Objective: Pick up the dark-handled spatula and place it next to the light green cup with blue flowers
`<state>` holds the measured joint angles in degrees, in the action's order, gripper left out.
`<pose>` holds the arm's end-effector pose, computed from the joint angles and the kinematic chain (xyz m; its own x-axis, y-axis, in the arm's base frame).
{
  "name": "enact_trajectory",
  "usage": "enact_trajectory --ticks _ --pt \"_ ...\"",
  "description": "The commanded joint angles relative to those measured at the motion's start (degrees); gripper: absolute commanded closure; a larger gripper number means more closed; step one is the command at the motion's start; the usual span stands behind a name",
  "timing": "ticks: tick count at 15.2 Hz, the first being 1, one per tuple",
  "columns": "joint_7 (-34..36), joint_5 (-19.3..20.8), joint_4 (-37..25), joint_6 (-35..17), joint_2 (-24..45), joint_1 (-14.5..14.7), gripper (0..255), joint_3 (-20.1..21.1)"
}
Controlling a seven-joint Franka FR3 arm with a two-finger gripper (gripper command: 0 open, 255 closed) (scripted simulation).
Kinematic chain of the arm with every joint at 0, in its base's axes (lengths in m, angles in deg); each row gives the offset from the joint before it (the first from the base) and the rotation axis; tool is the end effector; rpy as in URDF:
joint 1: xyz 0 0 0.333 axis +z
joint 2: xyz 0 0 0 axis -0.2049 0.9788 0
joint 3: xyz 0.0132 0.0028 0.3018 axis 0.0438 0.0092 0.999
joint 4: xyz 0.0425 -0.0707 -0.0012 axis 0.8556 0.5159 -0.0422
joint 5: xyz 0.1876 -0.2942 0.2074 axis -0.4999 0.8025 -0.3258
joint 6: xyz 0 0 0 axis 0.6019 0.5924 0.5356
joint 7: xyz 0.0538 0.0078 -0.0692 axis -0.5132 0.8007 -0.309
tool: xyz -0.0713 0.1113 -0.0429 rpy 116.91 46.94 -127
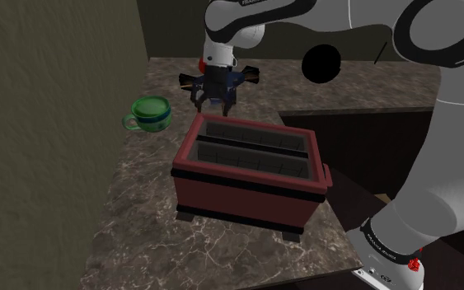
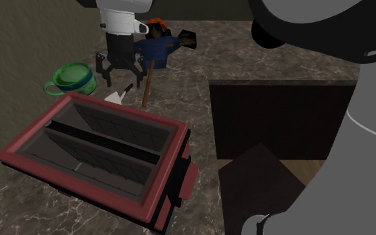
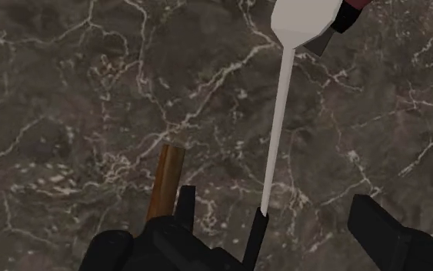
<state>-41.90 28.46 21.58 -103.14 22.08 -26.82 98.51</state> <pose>0.6313 0.1331 0.3472 0.8723 -0.3396 -0.3517 -0.4146 -0.8951 -0.1642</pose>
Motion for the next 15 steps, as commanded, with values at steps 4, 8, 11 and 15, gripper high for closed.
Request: enact_trajectory --ticks 4,8,11,15 --pt "-0.3 -0.5 3.5 -3.7 0.4 0.3 0 0.2" --pt "-0.3 -0.5 3.5 -3.7 0.4 0.3 0 0.2" --pt "-0.3 -0.5 3.5 -3.7 0.4 0.3 0 0.2" --pt "-0.3 -0.5 3.5 -3.7 0.4 0.3 255 0.2"
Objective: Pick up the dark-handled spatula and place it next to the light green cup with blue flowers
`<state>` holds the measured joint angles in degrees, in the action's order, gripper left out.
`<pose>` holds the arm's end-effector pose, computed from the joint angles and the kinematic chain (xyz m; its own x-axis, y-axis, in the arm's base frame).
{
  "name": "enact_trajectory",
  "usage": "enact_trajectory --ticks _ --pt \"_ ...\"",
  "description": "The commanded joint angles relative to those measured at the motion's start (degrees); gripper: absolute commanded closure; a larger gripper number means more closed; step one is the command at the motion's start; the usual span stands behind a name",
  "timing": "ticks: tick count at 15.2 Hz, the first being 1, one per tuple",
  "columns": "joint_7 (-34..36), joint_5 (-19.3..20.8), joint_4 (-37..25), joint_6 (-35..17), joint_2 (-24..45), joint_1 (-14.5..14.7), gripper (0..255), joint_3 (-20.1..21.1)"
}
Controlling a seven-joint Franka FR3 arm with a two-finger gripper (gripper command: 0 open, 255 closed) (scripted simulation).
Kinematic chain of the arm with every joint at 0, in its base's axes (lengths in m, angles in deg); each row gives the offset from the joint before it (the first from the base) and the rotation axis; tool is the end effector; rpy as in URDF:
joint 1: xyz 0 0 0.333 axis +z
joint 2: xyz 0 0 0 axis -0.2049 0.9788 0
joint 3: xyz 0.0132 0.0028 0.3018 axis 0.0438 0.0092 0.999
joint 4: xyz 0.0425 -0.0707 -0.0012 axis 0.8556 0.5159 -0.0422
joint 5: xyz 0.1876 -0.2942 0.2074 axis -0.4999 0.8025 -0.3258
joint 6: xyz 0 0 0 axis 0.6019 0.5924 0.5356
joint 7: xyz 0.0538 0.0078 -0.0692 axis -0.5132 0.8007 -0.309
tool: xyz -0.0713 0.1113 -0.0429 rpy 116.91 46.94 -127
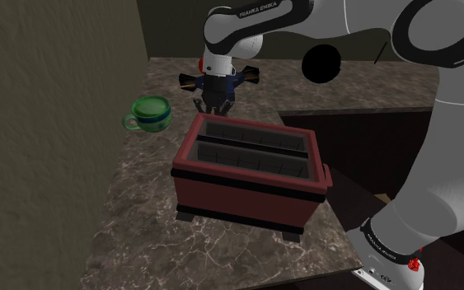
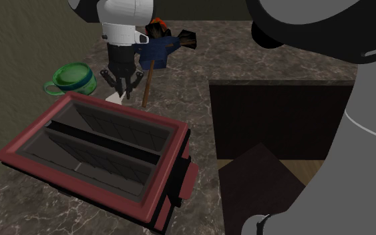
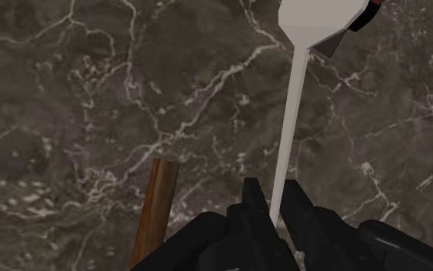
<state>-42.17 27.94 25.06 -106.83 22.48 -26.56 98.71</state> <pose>0.6242 0.1414 0.3204 0.8700 -0.3376 -0.3593 -0.4166 -0.8932 -0.1694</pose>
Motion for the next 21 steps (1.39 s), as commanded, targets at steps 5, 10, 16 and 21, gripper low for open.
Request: enact_trajectory --ticks 5,10,16,21 --pt "0.0 0.0 0.0 0.0 0.0 0.0 255 0.0" --pt "0.3 -0.3 -1.2 1.9 -0.8 -0.1 255 0.2" --pt "1.1 -0.7 -4.0 5.8 -2.1 -0.3 255 0.5" --pt "1.9 -0.9 -6.8 9.2 -2.9 -0.4 255 0.7"
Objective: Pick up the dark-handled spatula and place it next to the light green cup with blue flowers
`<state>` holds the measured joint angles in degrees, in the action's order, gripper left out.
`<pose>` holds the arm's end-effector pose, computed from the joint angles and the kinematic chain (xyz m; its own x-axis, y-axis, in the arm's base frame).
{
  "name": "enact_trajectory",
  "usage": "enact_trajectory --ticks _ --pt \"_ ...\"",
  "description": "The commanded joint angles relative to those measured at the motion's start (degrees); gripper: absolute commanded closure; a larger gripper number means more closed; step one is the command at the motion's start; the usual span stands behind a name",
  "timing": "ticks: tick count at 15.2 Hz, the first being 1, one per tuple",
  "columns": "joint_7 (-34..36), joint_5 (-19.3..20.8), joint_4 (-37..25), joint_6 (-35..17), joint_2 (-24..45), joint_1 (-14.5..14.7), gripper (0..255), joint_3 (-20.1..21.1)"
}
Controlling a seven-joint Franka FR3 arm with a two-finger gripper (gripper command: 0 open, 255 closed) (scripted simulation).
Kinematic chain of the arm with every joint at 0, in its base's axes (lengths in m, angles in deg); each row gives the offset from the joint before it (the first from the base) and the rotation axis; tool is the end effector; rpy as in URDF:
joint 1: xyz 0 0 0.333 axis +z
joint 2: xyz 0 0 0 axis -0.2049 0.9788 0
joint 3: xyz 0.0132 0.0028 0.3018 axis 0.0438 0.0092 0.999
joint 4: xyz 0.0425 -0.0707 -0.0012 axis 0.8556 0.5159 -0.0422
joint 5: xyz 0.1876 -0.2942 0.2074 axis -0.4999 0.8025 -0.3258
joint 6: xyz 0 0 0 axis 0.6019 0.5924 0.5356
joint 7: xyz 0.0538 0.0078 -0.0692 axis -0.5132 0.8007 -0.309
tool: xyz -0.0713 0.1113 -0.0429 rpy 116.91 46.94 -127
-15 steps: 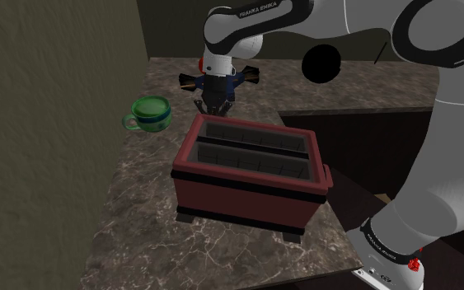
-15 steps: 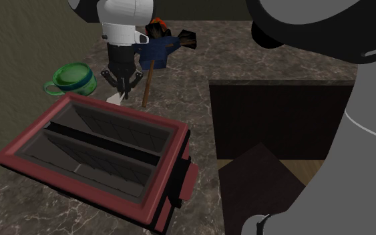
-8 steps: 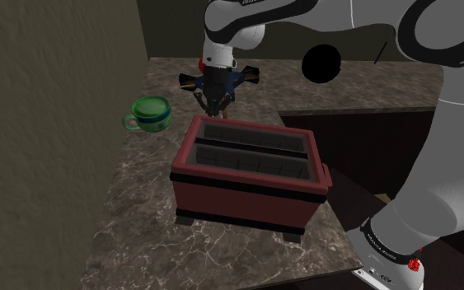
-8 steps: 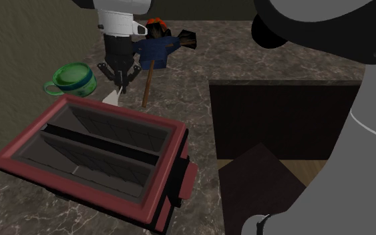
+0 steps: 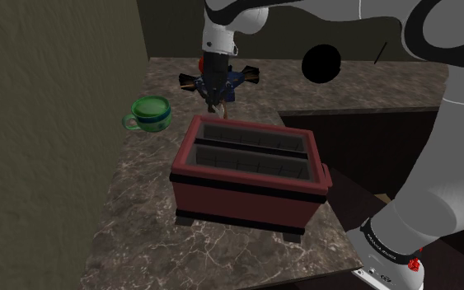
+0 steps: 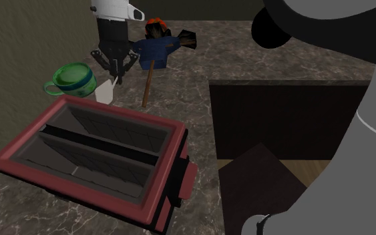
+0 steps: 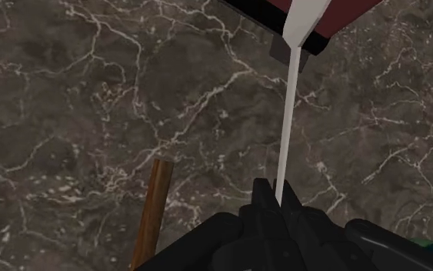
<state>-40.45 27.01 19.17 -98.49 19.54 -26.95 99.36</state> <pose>0.6249 0.1414 0.3901 0.8701 -0.3382 -0.3586 -0.4170 -0.8929 -0.1697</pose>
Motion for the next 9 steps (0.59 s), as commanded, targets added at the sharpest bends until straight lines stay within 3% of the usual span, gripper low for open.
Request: enact_trajectory --ticks 1,9 --pt "0.3 0.0 -1.5 1.6 -0.1 0.0 255 0.1" --pt "1.8 -0.2 -7.0 7.3 -0.5 0.2 255 0.3"
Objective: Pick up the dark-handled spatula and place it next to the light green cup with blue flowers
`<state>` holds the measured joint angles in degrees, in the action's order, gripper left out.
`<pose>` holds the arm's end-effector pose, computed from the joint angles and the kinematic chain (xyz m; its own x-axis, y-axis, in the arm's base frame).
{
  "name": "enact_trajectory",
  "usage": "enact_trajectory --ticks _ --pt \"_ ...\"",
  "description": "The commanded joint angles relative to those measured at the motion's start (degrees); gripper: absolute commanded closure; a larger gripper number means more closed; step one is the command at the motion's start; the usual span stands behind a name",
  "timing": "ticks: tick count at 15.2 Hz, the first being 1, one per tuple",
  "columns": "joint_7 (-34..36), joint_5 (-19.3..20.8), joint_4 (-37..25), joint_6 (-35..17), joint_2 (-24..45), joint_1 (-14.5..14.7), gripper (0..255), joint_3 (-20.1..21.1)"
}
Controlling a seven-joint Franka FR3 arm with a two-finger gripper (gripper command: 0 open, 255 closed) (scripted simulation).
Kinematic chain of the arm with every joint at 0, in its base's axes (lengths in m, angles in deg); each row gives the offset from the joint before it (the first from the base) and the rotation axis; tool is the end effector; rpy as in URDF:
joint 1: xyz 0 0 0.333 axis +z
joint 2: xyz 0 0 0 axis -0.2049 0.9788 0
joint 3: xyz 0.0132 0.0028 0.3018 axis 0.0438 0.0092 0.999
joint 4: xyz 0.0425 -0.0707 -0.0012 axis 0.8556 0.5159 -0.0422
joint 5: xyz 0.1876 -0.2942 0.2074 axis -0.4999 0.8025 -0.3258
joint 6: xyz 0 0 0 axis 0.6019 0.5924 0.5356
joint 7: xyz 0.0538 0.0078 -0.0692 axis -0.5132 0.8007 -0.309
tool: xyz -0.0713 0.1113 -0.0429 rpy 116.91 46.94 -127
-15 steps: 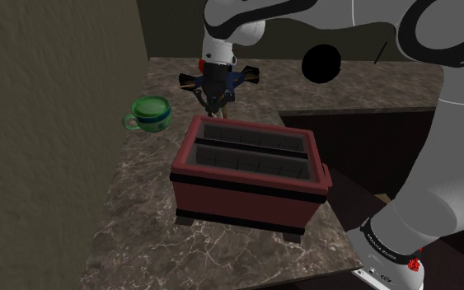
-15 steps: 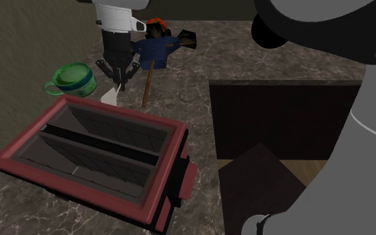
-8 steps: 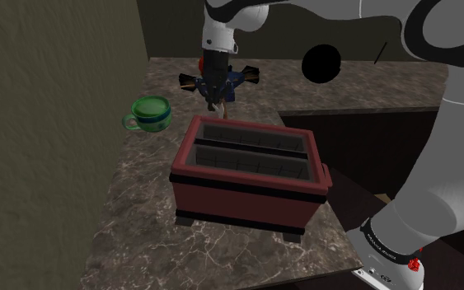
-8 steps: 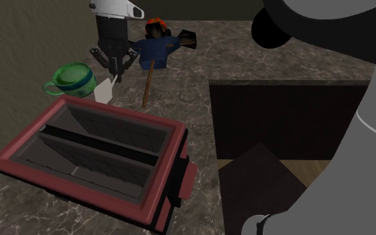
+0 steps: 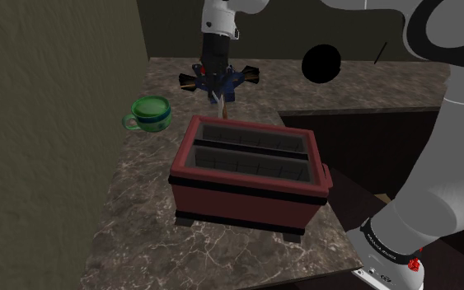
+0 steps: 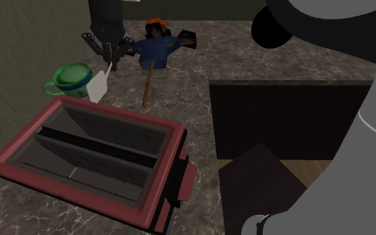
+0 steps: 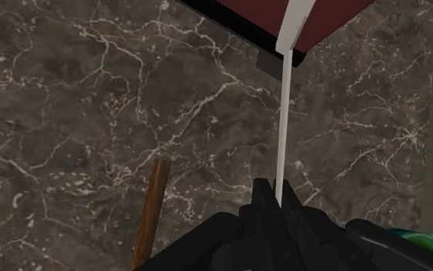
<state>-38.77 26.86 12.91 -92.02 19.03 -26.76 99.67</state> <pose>0.6263 0.1415 0.4397 0.8701 -0.3383 -0.3584 -0.4171 -0.8929 -0.1697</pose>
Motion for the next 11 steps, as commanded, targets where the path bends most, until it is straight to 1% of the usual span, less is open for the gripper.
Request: enact_trajectory --ticks 1,11 --pt "0.3 0.0 -1.5 1.5 0.0 0.0 255 0.1" --pt "2.7 0.3 -10.7 9.3 1.1 0.9 255 0.4"
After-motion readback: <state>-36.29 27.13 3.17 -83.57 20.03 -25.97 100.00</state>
